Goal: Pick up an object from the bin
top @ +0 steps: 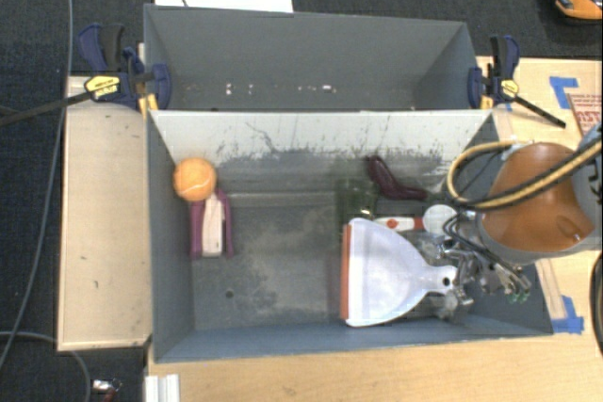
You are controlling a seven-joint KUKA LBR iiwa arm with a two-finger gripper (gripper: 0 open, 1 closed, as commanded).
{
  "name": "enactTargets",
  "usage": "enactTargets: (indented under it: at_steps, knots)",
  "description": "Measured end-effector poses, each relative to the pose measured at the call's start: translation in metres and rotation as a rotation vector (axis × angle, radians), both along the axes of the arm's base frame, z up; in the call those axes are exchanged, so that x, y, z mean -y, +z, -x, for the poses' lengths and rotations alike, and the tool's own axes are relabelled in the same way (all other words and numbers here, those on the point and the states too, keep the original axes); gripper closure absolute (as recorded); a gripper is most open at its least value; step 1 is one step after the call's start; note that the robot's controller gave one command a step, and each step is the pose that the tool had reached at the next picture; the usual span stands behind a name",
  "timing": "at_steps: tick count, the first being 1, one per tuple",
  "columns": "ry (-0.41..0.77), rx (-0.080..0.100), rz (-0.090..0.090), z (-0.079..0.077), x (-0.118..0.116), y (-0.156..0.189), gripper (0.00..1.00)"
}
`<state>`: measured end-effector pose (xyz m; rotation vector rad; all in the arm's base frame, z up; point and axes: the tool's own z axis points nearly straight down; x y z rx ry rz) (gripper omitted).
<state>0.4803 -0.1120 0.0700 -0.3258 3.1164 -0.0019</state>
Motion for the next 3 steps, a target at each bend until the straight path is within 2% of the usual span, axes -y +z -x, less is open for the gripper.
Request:
enactTargets:
  at_steps: [1,2,3]
  knots:
    - [-0.063,0.010,0.002,-0.028,0.027,0.045,0.00]
    - [0.029,-0.004,-0.002,0.004,-0.048,0.030,0.00]
    - [-0.156,0.014,0.003,0.001,0.008,0.001,0.00]
